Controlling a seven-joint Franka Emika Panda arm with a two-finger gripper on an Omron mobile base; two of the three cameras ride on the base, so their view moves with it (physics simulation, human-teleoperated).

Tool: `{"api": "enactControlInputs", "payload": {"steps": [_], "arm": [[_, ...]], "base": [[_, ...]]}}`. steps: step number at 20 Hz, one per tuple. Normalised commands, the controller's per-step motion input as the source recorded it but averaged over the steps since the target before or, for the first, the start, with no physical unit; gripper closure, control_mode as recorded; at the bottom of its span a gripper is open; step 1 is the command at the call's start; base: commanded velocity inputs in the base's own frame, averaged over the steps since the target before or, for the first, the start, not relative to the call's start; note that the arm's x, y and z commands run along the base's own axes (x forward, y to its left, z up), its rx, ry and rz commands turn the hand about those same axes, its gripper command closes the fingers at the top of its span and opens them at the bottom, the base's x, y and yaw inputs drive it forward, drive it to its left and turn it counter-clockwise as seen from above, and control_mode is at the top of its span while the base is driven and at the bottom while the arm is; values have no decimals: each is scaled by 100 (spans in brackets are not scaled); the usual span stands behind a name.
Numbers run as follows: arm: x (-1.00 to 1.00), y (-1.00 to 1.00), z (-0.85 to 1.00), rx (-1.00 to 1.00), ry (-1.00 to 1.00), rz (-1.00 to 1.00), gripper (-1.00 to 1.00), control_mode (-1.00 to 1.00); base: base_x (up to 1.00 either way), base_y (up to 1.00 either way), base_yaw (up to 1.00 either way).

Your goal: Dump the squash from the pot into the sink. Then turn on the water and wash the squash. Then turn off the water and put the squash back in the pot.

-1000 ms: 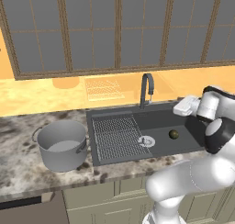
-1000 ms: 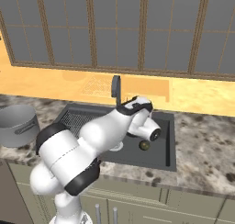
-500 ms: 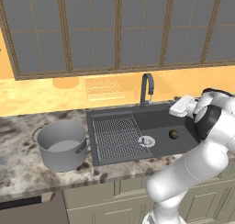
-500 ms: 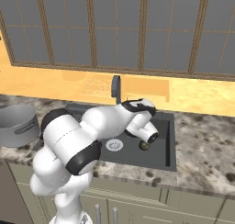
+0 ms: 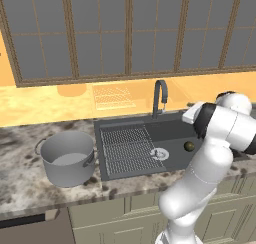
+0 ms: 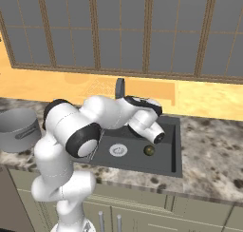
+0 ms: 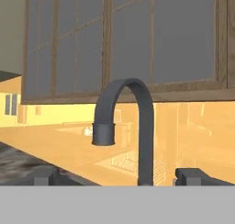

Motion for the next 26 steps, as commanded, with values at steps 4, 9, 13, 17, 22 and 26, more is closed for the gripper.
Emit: {"api": "enactControlInputs", "payload": {"steps": [4, 9, 13, 17, 22, 26], "arm": [[22, 0, 0, 0, 5, 0, -100, -100], [13, 5, 0, 1, 4, 0, -100, -100], [7, 10, 0, 3, 1, 0, -100, -100], [2, 22, 0, 4, 0, 1, -100, -100], [13, 18, 0, 3, 0, 0, -100, -100], [30, 4, 0, 2, 2, 0, -100, -100]], "base": [[0, 0, 0], [0, 0, 0], [0, 0, 0], [0, 0, 0], [0, 0, 0], [0, 0, 0]]}}
